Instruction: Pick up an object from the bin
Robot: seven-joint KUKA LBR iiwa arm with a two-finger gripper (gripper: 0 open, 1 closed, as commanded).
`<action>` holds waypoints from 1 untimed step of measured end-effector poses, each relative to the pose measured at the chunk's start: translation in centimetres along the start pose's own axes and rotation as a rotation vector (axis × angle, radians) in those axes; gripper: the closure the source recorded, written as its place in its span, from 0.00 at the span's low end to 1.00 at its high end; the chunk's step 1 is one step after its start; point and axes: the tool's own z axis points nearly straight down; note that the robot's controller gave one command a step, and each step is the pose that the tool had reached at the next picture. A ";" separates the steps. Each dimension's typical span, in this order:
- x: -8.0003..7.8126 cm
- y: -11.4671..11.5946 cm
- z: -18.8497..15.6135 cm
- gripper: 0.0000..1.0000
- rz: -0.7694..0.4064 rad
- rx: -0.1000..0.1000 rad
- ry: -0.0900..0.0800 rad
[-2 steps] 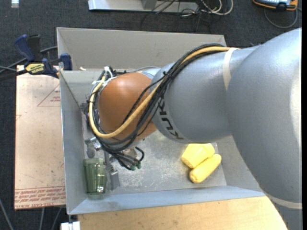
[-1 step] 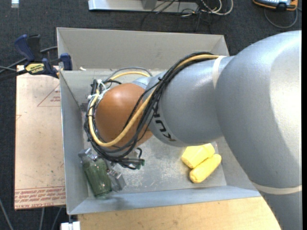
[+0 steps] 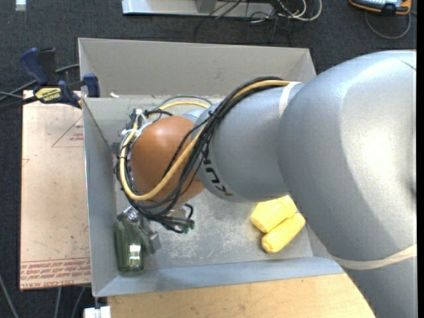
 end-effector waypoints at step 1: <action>0.0 0.0 0.0 1.00 0.001 0.000 0.000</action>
Offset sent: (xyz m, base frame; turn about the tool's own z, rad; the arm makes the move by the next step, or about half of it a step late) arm 0.0000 0.0000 0.0228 0.0000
